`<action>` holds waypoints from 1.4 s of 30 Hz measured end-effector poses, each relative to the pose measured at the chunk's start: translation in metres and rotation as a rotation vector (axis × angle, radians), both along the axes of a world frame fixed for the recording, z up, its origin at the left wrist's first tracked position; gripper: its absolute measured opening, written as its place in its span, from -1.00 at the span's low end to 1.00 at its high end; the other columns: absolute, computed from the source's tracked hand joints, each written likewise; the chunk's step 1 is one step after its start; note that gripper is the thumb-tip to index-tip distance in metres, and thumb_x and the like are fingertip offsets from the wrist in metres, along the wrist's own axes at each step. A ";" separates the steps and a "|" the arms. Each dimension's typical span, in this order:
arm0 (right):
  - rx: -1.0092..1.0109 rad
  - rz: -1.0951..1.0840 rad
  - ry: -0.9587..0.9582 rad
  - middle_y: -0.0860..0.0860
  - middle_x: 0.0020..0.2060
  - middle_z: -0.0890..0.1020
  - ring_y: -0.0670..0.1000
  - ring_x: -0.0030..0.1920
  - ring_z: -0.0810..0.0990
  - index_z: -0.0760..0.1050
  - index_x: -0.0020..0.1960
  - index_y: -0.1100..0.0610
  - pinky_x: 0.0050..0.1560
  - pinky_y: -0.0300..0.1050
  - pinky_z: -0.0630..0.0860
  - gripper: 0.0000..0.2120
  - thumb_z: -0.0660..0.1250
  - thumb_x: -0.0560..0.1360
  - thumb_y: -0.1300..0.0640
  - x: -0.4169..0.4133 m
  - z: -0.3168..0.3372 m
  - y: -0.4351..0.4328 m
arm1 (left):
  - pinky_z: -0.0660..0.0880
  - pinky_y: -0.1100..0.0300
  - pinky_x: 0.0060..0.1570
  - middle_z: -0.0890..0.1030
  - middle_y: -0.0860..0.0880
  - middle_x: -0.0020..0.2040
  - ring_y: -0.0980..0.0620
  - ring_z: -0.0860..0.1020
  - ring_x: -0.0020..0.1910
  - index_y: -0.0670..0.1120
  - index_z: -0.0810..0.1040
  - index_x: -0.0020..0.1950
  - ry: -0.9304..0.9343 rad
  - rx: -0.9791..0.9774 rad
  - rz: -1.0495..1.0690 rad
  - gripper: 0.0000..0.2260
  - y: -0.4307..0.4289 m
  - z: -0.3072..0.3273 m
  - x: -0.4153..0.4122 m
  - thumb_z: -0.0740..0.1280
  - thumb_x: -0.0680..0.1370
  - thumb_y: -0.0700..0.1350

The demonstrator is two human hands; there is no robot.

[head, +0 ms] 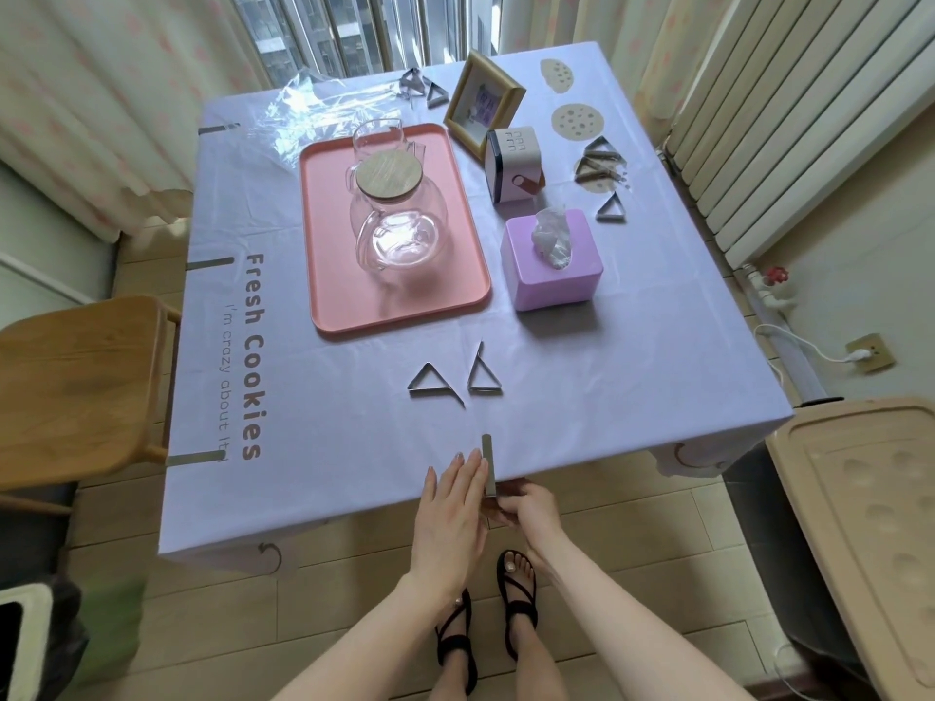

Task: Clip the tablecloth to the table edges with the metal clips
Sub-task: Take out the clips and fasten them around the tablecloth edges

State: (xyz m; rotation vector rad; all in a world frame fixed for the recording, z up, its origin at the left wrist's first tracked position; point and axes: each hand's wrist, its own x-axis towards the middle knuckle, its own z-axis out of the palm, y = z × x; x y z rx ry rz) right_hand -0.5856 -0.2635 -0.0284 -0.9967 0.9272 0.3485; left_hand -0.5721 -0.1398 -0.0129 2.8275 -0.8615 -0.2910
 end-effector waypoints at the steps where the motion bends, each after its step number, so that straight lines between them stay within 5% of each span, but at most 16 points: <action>1: -0.035 0.011 0.002 0.23 -0.04 0.65 0.15 -0.07 0.63 0.57 -0.03 0.27 -0.18 -0.18 0.61 -0.68 0.13 0.44 0.54 -0.001 0.001 0.000 | 0.49 -0.10 0.17 0.50 -0.06 0.32 -0.06 0.51 0.26 -0.15 0.48 0.31 -0.001 -0.016 0.000 -0.27 0.000 0.000 0.002 0.56 0.15 -0.14; 3: -0.238 0.080 -0.008 0.14 -0.10 0.66 0.05 -0.16 0.61 0.57 -0.09 0.18 -0.27 -0.21 0.56 -0.74 0.22 0.44 0.47 -0.007 0.001 0.000 | 0.40 -0.11 0.26 0.42 -0.06 0.39 -0.06 0.43 0.34 -0.16 0.37 0.39 0.013 -0.071 -0.011 -0.22 0.002 -0.003 0.010 0.55 0.21 -0.16; 6: -1.009 0.287 -0.161 -0.04 -0.17 0.60 -0.02 -0.17 0.54 0.54 -0.11 0.08 -0.15 -0.14 0.47 -0.84 0.41 0.37 0.28 -0.023 0.001 -0.006 | 0.29 -0.08 0.36 0.33 -0.05 0.45 -0.05 0.32 0.42 -0.14 0.20 0.46 0.052 -0.130 -0.033 -0.17 0.005 -0.007 0.024 0.54 0.29 -0.11; 8: -1.401 0.396 -0.414 -0.01 -0.07 0.56 0.04 -0.02 0.50 0.48 0.02 0.10 0.02 -0.08 0.44 -0.68 0.49 0.31 0.18 -0.029 -0.005 -0.014 | 0.18 -0.04 0.42 0.28 -0.04 0.47 -0.03 0.25 0.45 -0.12 0.14 0.48 0.073 -0.136 -0.043 -0.16 0.008 -0.010 0.029 0.53 0.33 -0.07; 10: -1.531 0.568 -0.607 0.06 0.16 0.52 0.08 0.21 0.43 0.39 0.21 0.11 0.30 0.01 0.29 -0.46 0.48 0.30 0.08 -0.024 -0.011 -0.026 | 0.10 -0.04 0.40 0.26 -0.04 0.48 -0.02 0.23 0.46 -0.12 0.15 0.48 0.073 -0.146 -0.044 -0.16 0.009 -0.014 0.030 0.52 0.33 -0.05; 15: -1.553 0.931 -0.697 0.07 0.38 0.38 0.06 0.40 0.30 0.34 0.35 0.16 0.43 0.12 0.12 -0.21 0.56 0.23 -0.04 -0.005 -0.018 -0.043 | 0.13 0.01 0.39 0.33 -0.04 0.45 -0.01 0.30 0.43 -0.10 0.24 0.45 0.026 -0.209 -0.004 -0.21 0.007 -0.020 0.028 0.52 0.33 0.02; 28: -1.626 0.837 -0.700 -0.02 0.18 0.54 -0.02 0.21 0.43 0.43 0.16 0.06 0.32 0.07 0.23 -0.28 0.62 0.07 0.01 0.005 -0.023 -0.039 | 0.45 -0.02 0.25 0.45 0.00 0.37 0.03 0.42 0.34 -0.08 0.35 0.33 -0.060 -0.278 0.053 -0.35 0.001 -0.025 0.029 0.54 0.33 -0.02; 37: -1.635 0.832 -0.652 -0.03 0.17 0.56 -0.02 0.16 0.45 0.43 0.14 0.04 0.31 0.05 0.23 -0.26 0.64 0.02 0.06 0.007 -0.023 -0.036 | 0.49 -0.04 0.20 0.49 0.00 0.33 0.01 0.47 0.30 -0.11 0.40 0.32 -0.053 -0.261 0.064 -0.31 -0.002 -0.023 0.030 0.59 0.26 -0.05; 42: -1.542 0.789 -0.721 -0.03 0.16 0.55 0.02 0.14 0.53 0.47 0.13 0.04 0.33 -0.02 0.20 -0.53 0.40 0.22 0.20 0.008 -0.009 -0.042 | 0.45 -0.06 0.24 0.44 0.00 0.37 0.00 0.44 0.33 -0.10 0.40 0.30 -0.008 -0.271 0.064 -0.41 0.001 -0.020 0.030 0.52 0.35 -0.03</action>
